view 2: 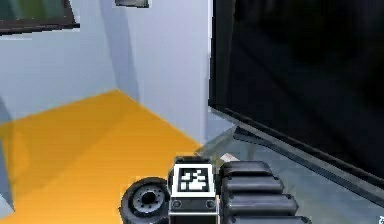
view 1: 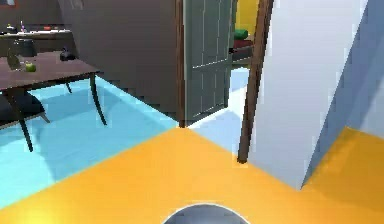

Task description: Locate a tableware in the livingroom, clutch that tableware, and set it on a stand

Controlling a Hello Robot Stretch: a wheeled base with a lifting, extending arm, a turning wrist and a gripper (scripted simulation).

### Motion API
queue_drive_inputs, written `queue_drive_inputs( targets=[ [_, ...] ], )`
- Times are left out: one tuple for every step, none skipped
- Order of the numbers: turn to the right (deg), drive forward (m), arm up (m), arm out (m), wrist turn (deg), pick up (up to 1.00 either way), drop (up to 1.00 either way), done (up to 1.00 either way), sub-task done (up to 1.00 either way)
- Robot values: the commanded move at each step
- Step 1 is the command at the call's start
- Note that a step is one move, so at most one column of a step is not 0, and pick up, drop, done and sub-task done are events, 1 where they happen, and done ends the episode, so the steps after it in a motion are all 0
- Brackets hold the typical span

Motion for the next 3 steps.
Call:
queue_drive_inputs(
  targets=[
    [-45.0,0.00,0.00,0.00,0.0,0.00,0.00,0.00,0.00],
    [45.0,0.00,0.00,0.00,0.0,0.00,0.00,0.00,0.00],
    [36.0,0.00,0.00,0.00,0.0,0.00,0.00,0.00,0.00]
  ],
)
